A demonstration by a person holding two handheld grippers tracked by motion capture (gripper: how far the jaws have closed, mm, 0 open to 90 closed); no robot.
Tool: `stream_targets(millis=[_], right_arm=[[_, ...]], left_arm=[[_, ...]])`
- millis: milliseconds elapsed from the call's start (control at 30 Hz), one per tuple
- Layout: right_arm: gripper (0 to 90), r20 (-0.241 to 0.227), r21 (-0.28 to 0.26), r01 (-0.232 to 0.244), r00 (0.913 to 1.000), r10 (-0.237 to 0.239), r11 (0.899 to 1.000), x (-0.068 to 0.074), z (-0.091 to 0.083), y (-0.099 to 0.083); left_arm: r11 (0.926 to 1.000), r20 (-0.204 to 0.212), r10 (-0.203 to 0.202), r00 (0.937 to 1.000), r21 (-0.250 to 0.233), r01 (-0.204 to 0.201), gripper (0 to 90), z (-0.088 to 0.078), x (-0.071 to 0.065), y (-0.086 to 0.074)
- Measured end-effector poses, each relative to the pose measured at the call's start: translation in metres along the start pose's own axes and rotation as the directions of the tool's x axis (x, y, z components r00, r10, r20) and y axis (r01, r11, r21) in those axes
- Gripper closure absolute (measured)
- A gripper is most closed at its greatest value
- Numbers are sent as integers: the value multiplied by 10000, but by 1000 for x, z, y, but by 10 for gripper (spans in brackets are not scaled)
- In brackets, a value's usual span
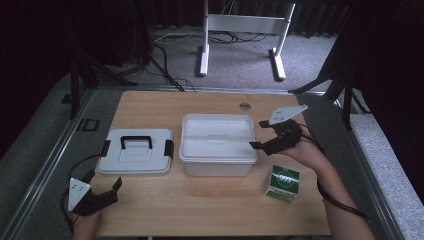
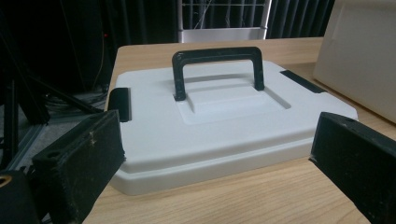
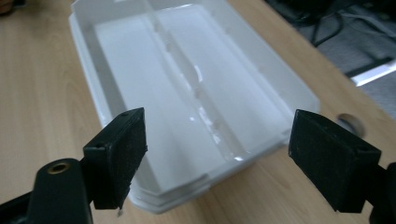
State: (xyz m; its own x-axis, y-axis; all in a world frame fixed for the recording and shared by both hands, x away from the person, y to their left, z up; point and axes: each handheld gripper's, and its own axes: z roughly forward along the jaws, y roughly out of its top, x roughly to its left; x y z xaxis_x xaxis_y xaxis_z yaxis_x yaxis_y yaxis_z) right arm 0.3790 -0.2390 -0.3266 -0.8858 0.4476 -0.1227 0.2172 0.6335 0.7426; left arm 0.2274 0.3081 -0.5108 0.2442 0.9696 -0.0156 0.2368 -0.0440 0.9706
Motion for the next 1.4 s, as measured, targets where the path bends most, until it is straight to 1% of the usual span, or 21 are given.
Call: stream_targets(millis=[67,100,200,400,433,467,567,700,767,800,867,967,1000,1033,1100,1133,1267,1300,1333,1367,1400], right_arm=[[187,-51,132,127,9999,-126,9998,1,4,4],[187,-202,199,162,9997,-158,9997,1,6,6],[187,-362,439,298,9989,-282,9986,0,12,12],[188,-566,928,671,9965,-620,9934,-1,25,26],[226,-532,956,752,9961,-703,9926,-1,27,28],[228,-596,978,807,9954,-751,9919,-1,28,30],[228,-662,1197,1015,9934,-941,9876,-1,33,37],[235,-800,1558,1368,9889,-1255,9783,1,40,46],[272,-957,1751,1540,9857,-1389,9724,0,44,50],[279,-881,1746,1635,9848,-1500,9710,0,46,52],[280,-993,1877,1738,9825,-1573,9667,-1,50,55],[311,-1181,2028,1876,9790,-1662,9611,-1,57,60],[332,-1229,2110,1972,9770,-1742,9574,-1,59,61],[333,-1299,2224,2095,9743,-1841,9522,-1,62,62],[376,-1322,2424,2311,9700,-2039,9423,0,68,64],[376,-1446,2528,2411,9670,-2099,9370,0,70,65],[434,-1603,2800,2724,9587,-2349,9205,2,79,69],[458,-1646,2865,2759,9576,-2366,9175,2,81,70],[493,-1729,2918,2866,9542,-2443,9125,2,83,71],[527,-1700,2941,3001,9507,-2593,9074,3,84,72],[539,-1744,3004,3042,9493,-2615,9040,3,86,72]], left_arm=[[10000,55,9,10000,22,-9,23,0,0,0],[10000,62,7,10000,19,-7,23,0,0,0],[10000,92,11,10000,48,-12,23,0,0,0],[10000,78,57,10000,26,-58,23,0,0,0],[10000,88,69,9999,26,-70,23,0,0,0],[10000,69,74,9999,35,-74,23,0,-1,0],[9999,76,108,9999,29,-108,23,0,-1,0],[9999,85,124,9999,35,-125,23,0,-1,0],[9999,79,132,9999,28,-133,23,0,-1,0],[9999,78,136,9999,28,-136,23,0,-1,0],[9998,55,185,9998,22,-185,23,0,-2,0],[9997,63,227,9997,16,-227,23,0,-2,0],[9997,66,225,9997,17,-225,23,0,-2,0],[9998,83,221,9997,15,-221,23,0,-2,0],[9998,84,213,9997,22,-213,23,0,-2,0],[9998,99,212,9997,18,-212,23,0,-2,0],[9997,85,240,9997,-6,-240,23,0,-2,0],[9997,79,241,9997,-16,-241,23,0,-2,0],[9997,89,245,9997,-19,-244,23,0,-2,0],[9997,87,240,9997,-12,-240,23,0,-2,0],[9997,84,237,9997,-17,-237,23,0,-2,0]])
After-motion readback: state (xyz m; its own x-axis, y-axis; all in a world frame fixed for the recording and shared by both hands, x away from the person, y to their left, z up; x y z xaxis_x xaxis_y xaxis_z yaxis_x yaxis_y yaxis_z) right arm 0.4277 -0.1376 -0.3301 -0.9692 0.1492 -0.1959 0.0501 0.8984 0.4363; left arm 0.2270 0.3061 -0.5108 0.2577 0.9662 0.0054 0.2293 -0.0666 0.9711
